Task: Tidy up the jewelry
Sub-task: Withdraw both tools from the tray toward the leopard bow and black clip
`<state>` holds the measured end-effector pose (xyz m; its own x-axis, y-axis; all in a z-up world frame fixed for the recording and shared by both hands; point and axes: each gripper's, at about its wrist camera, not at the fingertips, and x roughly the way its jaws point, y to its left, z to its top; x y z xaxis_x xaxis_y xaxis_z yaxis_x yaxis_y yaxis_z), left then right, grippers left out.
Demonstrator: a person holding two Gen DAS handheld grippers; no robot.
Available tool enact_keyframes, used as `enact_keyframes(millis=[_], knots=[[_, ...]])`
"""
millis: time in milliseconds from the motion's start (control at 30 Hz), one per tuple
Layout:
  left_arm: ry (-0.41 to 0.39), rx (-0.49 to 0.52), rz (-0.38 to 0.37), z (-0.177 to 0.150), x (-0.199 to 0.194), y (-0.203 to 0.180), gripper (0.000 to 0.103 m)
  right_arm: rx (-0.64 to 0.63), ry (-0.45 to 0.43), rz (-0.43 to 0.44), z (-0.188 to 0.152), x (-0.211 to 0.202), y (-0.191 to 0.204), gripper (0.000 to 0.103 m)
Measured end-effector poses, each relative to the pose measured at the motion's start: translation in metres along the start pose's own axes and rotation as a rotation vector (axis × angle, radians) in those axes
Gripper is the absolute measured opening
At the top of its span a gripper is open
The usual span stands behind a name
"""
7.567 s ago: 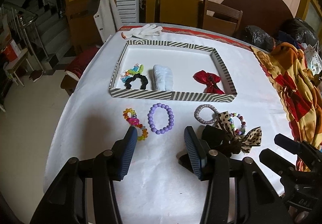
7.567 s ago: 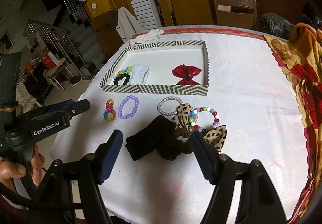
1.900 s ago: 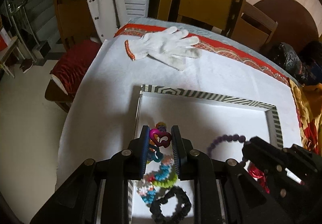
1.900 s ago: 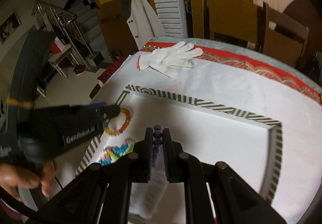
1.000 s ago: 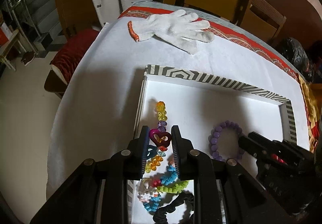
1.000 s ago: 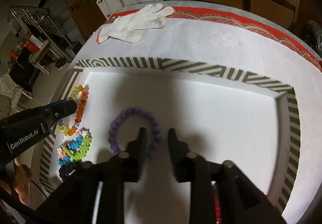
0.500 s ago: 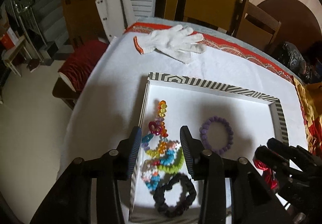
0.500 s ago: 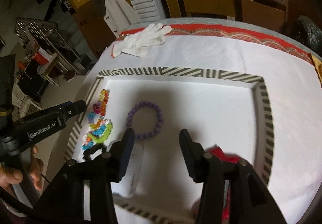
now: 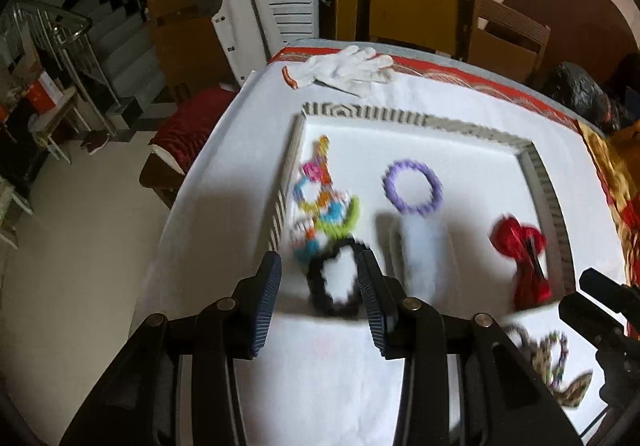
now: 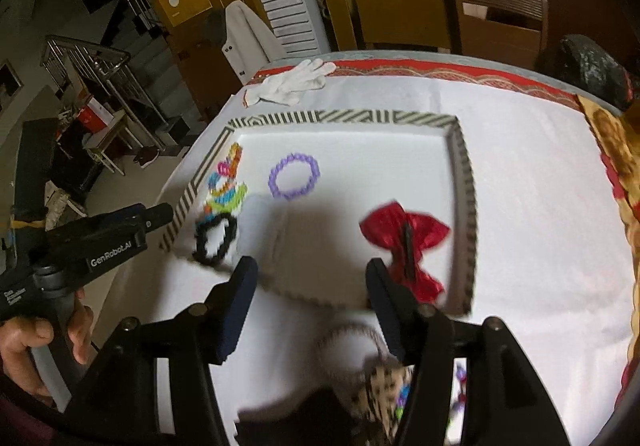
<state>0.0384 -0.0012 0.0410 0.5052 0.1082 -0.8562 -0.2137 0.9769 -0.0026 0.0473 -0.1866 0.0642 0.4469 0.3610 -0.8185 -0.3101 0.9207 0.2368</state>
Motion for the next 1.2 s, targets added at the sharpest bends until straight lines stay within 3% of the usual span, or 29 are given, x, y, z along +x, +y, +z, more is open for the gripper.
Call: enact_keyframes(millis=[467,1200], knots=[[0.028,0.024,-0.048,-0.077,-0.056,-0.034,0.046,0.003,0.009,-0.028,-0.090,-0.069,-0.012,0.060],[0.027,0.089,-0.111,-0.113,-0.086,-0.079,0.046,0.021,-0.010,-0.070,-0.127,-0.116,-0.035,0.064]])
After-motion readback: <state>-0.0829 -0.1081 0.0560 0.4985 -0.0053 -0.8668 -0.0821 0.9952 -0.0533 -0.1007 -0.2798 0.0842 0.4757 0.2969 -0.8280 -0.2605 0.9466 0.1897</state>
